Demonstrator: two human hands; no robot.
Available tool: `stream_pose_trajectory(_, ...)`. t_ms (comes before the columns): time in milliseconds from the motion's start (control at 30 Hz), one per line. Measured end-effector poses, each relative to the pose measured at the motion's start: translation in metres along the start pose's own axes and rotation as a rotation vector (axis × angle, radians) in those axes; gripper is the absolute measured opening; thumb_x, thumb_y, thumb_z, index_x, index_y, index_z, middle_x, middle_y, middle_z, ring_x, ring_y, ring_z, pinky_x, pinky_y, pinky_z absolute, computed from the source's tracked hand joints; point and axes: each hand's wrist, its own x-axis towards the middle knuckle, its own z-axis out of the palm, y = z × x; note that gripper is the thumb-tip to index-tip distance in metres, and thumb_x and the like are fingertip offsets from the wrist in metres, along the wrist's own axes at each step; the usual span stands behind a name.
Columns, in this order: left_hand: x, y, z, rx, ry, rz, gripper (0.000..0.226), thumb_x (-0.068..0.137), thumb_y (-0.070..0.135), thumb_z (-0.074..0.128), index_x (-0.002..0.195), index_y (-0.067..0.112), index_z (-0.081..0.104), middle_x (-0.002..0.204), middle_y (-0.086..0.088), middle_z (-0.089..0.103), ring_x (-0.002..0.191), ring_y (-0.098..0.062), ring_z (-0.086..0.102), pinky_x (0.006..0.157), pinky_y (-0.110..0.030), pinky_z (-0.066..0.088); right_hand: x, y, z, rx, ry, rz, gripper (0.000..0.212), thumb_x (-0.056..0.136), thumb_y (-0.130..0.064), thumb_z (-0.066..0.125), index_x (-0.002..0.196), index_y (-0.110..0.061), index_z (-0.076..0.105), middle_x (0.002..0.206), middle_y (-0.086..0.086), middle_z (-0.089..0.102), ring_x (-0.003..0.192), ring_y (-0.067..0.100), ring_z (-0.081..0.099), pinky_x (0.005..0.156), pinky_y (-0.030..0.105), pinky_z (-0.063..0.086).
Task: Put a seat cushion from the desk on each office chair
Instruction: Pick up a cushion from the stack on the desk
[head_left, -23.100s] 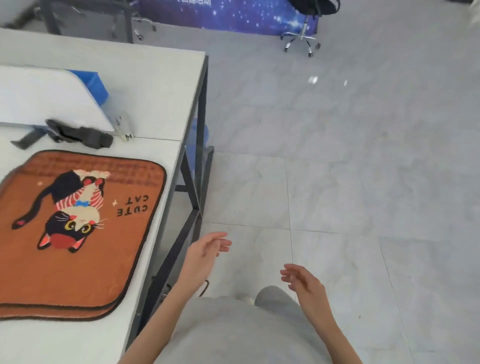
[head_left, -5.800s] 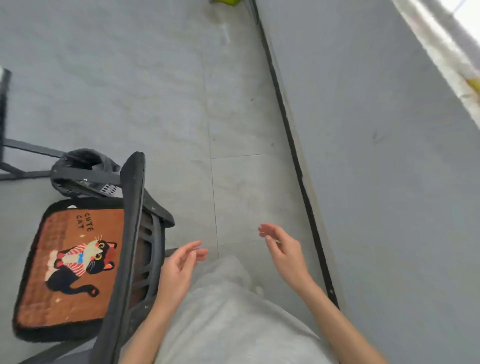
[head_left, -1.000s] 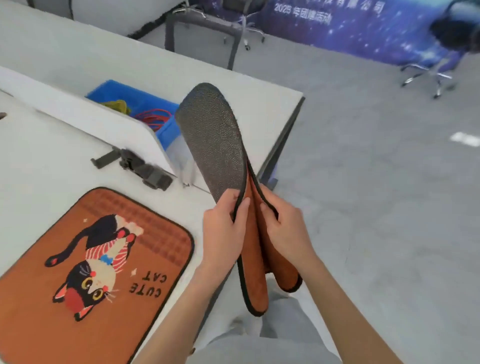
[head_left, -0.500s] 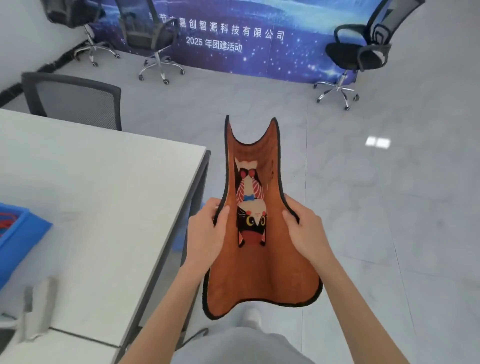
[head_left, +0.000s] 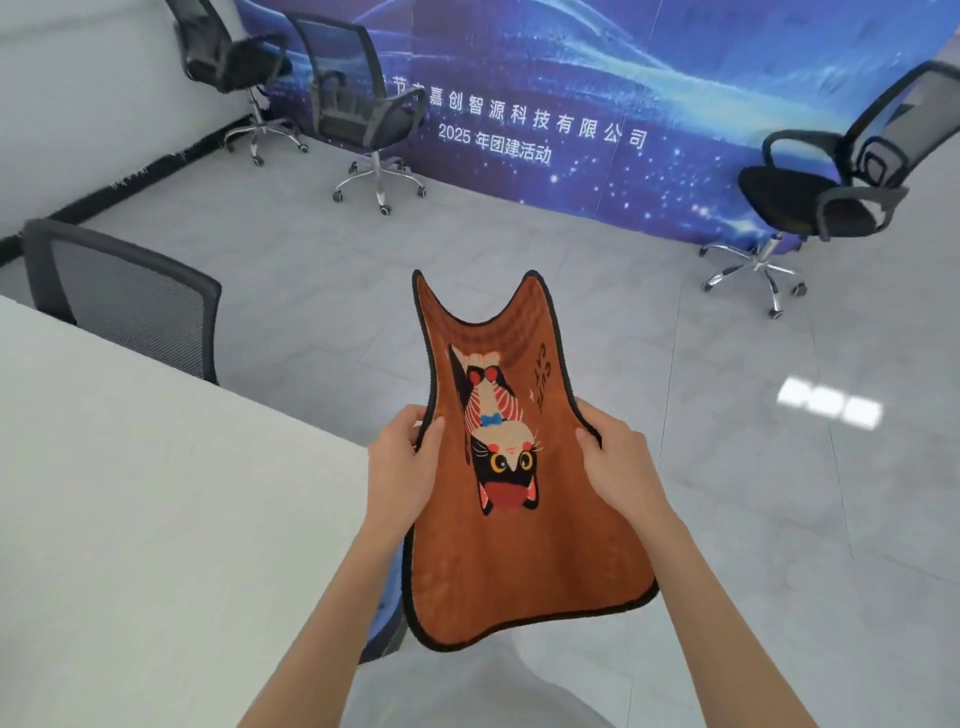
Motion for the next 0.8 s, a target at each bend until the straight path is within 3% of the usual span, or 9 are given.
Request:
stream_pose_trajectory(133, 0.081, 0.027, 0.017, -0.017, 0.042, -0.048, 0.014, 0.094, 0.026, 0.047, 0.099, 0.018, 0.057, 0.093, 0.001, 0.062, 0.082, -0.015, 0.06, 0.071, -0.026, 0.049, 0.099, -0.021, -0.009, -0.048, -0.049, -0.091, 0.038, 0.098, -0.017, 0.034, 0.135, -0.024, 0.045, 0.128, 0.0, 0.059, 0.113, 0.019, 0.057, 0.084, 0.016, 0.039)
stream_pose_trajectory(300, 0.155, 0.041, 0.021, -0.044, 0.168, -0.126, 0.009, 0.094, 0.025, 0.047, 0.096, 0.021, 0.055, 0.091, -0.002, 0.065, 0.081, -0.021, 0.065, 0.066, -0.025, 0.054, 0.203, -0.049, 0.002, -0.071, -0.185, -0.228, 0.039, 0.098, -0.017, 0.036, 0.136, -0.025, 0.044, 0.129, 0.0, 0.059, 0.114, 0.018, 0.057, 0.091, 0.023, 0.046)
stream_pose_trajectory(433, 0.202, 0.035, 0.021, -0.069, 0.397, -0.197, 0.01, 0.092, 0.024, 0.051, 0.092, 0.019, 0.06, 0.085, -0.006, 0.071, 0.075, -0.02, 0.068, 0.069, -0.04, 0.057, 0.28, -0.077, 0.028, -0.085, -0.378, -0.429, 0.042, 0.098, -0.012, 0.036, 0.135, -0.03, 0.044, 0.123, -0.003, 0.064, 0.108, 0.016, 0.061, 0.086, 0.012, 0.042)
stream_pose_trajectory(500, 0.224, 0.032, 0.023, -0.133, 0.525, -0.25, 0.011, 0.091, 0.022, 0.053, 0.091, 0.018, 0.063, 0.085, -0.004, 0.072, 0.073, -0.014, 0.068, 0.068, -0.034, 0.056, 0.317, -0.096, 0.044, -0.102, -0.5, -0.55, 0.044, 0.097, -0.011, 0.036, 0.135, -0.032, 0.043, 0.12, -0.002, 0.065, 0.106, 0.016, 0.062, 0.088, 0.015, 0.045)
stream_pose_trajectory(600, 0.25, 0.035, 0.028, -0.189, 0.744, -0.326, 0.014, 0.09, 0.018, 0.056, 0.079, 0.025, 0.062, 0.072, 0.004, 0.069, 0.06, -0.001, 0.063, 0.058, -0.018, 0.048, 0.36, -0.121, 0.072, -0.146, -0.672, -0.747, 0.046, 0.096, -0.012, 0.037, 0.135, -0.036, 0.044, 0.114, 0.004, 0.069, 0.1, 0.023, 0.065, 0.09, 0.035, 0.052)
stream_pose_trajectory(700, 0.265, 0.043, 0.024, -0.203, 0.962, -0.403, 0.017, 0.089, 0.017, 0.057, 0.077, 0.028, 0.061, 0.073, 0.005, 0.071, 0.063, -0.009, 0.066, 0.06, -0.027, 0.052, 0.381, -0.151, 0.099, -0.172, -0.851, -0.923, 0.043, 0.096, -0.016, 0.038, 0.134, -0.035, 0.045, 0.112, 0.005, 0.07, 0.094, 0.023, 0.066, 0.085, 0.036, 0.054)
stream_pose_trajectory(800, 0.266, 0.045, 0.013, -0.163, 1.14, -0.47, 0.011, 0.088, 0.02, 0.057, 0.08, 0.017, 0.064, 0.071, -0.004, 0.071, 0.067, -0.022, 0.068, 0.062, -0.038, 0.054, 0.382, -0.182, 0.129, -0.148, -0.991, -1.102, 0.044, 0.096, -0.013, 0.039, 0.135, -0.03, 0.045, 0.114, 0.007, 0.069, 0.095, 0.025, 0.065, 0.086, 0.032, 0.053)
